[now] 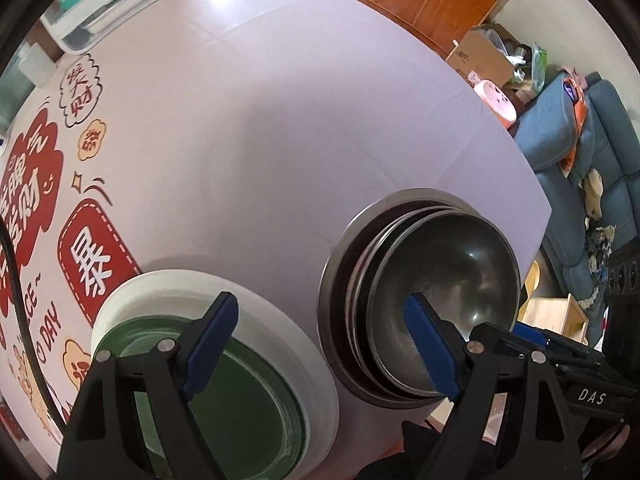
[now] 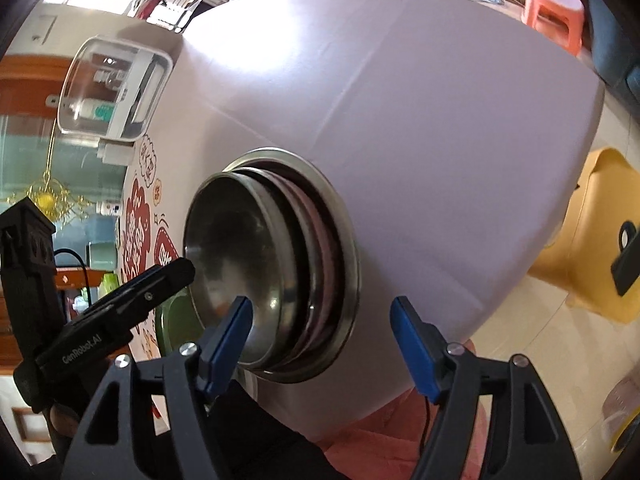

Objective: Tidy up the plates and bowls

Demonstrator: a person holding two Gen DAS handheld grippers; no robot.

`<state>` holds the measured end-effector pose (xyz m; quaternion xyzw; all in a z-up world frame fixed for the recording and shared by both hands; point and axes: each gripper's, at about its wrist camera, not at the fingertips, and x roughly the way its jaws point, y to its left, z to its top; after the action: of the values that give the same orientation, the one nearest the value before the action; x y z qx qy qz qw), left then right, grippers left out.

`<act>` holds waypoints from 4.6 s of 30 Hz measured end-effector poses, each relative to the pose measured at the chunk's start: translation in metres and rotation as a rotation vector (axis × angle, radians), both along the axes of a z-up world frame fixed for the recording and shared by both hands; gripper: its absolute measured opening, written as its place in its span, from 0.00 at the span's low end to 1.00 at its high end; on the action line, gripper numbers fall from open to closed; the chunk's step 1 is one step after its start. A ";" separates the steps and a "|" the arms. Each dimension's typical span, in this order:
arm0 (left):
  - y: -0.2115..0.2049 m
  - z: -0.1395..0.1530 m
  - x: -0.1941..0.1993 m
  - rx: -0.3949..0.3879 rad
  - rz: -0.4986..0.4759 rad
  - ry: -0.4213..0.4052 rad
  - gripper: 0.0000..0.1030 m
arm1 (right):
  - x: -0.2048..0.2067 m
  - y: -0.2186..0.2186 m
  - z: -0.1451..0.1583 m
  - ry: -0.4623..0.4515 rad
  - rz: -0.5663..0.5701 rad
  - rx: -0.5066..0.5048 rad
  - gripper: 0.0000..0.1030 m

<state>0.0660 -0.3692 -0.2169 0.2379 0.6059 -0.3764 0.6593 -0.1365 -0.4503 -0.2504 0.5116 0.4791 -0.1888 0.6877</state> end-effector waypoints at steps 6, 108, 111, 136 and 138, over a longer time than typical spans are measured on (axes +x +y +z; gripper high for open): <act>-0.012 -0.012 0.004 0.017 -0.016 0.021 0.82 | -0.002 -0.004 -0.003 -0.004 -0.028 0.014 0.69; 0.176 0.049 0.023 -0.192 0.594 0.031 0.45 | 0.129 0.085 0.052 -0.182 0.638 -0.076 0.33; 0.198 0.045 0.024 -0.187 0.641 0.036 0.45 | 0.138 0.100 0.049 -0.172 0.676 -0.065 0.33; 0.230 -0.013 0.031 -0.107 0.685 0.159 0.45 | 0.156 0.138 0.019 -0.041 0.714 -0.065 0.36; 0.230 -0.014 0.030 -0.111 0.693 0.161 0.45 | 0.157 0.138 0.020 -0.041 0.719 -0.078 0.36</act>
<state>0.0962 -0.1393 -0.2313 -0.0479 0.6792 -0.1803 0.7099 0.0210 -0.3125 -0.2300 0.2875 0.6070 0.0575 0.7387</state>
